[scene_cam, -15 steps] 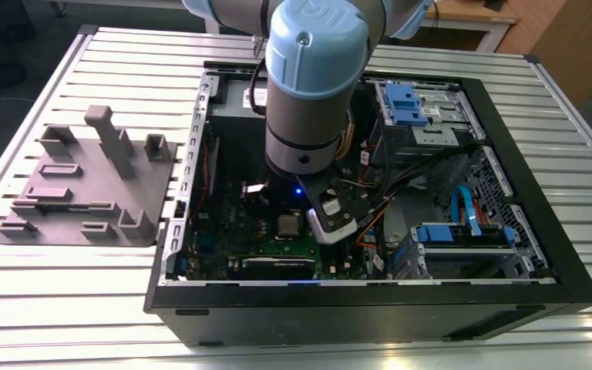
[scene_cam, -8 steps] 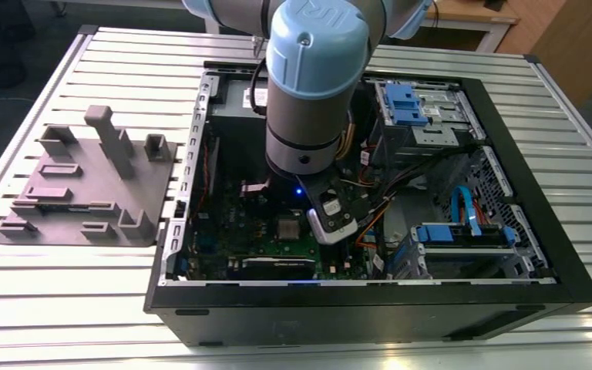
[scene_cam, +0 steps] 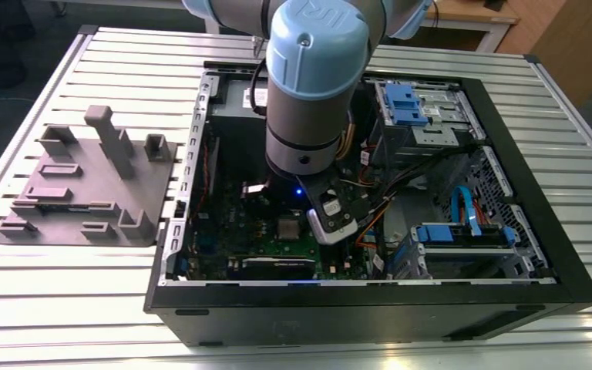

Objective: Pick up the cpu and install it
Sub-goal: 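Place the cpu into insertion slot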

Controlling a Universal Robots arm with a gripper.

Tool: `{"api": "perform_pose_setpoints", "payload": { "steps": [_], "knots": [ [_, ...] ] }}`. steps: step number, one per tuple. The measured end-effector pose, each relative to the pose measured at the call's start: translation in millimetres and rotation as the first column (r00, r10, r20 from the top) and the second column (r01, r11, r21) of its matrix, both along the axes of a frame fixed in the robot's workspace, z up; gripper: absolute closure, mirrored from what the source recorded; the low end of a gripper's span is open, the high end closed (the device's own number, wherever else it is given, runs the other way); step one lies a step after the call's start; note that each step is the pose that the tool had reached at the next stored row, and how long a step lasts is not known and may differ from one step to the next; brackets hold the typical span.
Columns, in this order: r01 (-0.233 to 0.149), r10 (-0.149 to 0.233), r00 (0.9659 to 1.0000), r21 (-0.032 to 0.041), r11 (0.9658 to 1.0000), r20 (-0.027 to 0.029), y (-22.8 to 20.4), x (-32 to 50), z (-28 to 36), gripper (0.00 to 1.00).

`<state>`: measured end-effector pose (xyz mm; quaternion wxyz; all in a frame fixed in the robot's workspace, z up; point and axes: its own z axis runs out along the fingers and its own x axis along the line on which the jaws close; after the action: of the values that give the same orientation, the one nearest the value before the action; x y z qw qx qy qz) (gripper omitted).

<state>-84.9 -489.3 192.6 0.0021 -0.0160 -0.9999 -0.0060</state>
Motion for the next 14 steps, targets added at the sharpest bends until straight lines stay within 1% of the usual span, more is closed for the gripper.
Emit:
{"api": "perform_pose_setpoints", "payload": {
  "steps": [1, 2, 3, 7, 14],
  "knots": [
    [0.000, 0.000, 1.0000, 0.0005, 1.0000, 0.0000, 0.0, 0.0, -0.1, 0.47],
    [0.000, 0.000, 1.0000, 0.0009, 1.0000, 0.0000, 0.0, 0.0, -0.1, 0.47],
    [0.000, 0.000, 1.0000, 0.0014, 1.0000, 0.0000, 0.0, 0.0, -0.1, 0.54],
    [0.000, 0.000, 1.0000, 0.0024, 1.0000, 0.0001, 0.1, 0.0, -0.2, 0.54],
    [0.000, 0.000, 1.0000, 0.0026, 1.0000, 0.0000, 1.5, 0.0, -0.2, 0.54]
  ]
}}
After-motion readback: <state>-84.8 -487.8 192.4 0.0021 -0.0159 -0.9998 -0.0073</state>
